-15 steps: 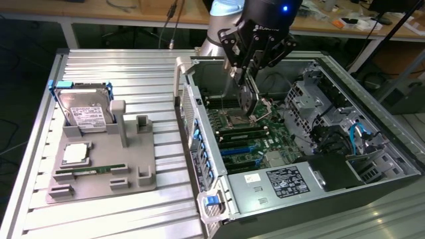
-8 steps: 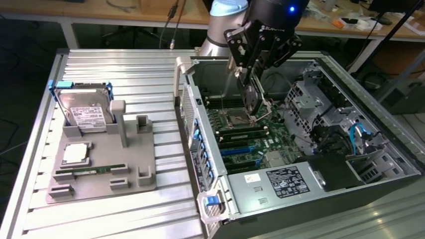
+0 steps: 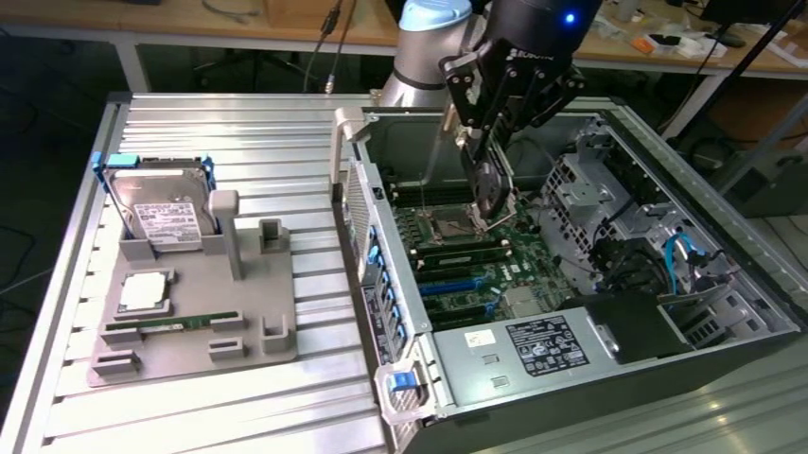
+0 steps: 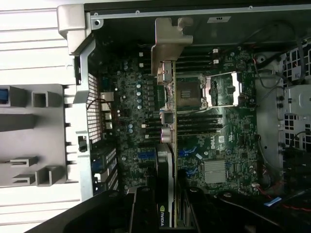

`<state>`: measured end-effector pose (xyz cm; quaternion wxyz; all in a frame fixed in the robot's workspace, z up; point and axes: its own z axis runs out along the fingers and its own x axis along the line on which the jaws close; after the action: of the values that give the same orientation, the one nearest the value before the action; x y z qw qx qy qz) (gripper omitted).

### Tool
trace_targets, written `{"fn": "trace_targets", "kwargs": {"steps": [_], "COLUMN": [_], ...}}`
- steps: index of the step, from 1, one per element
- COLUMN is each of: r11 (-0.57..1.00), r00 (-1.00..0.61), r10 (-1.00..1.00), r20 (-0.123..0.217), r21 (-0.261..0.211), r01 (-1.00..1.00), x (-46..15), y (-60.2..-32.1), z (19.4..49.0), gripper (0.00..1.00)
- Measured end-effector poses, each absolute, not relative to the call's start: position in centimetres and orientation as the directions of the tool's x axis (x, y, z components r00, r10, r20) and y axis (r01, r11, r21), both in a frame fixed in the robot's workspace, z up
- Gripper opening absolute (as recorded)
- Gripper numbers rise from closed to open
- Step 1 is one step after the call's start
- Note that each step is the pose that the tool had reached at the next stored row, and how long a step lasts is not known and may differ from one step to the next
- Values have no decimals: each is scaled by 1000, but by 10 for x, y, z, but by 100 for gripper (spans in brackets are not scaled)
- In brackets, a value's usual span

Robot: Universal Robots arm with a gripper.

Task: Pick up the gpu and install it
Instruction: 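Pick up the gpu and move the gpu toward the slot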

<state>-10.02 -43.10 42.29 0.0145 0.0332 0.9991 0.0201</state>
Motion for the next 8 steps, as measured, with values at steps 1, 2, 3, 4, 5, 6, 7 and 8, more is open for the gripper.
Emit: {"fn": "trace_targets", "kwargs": {"steps": [1,2,3,4,5,6,7,8], "r11": [997,997,997,997,997,997,997,997], "r00": [-997,-997,-997,-997,-997,-997,-997,-997], "r10": [67,67,67,67,67,67,67,67], "r20": [-28,-28,-28,-28,-28,-28,-28,-28], "r21": [41,41,41,41,41,41,41,41], "r01": [66,66,66,66,66,66,66,66], "x": [-99,-98,-97,-96,-95,-94,-93,-92], "y": [-431,-431,-431,-431,-431,-431,-431,-431], "z": [423,423,423,423,423,423,423,423], "gripper": [27,27,27,27,27,27,27,27]}}
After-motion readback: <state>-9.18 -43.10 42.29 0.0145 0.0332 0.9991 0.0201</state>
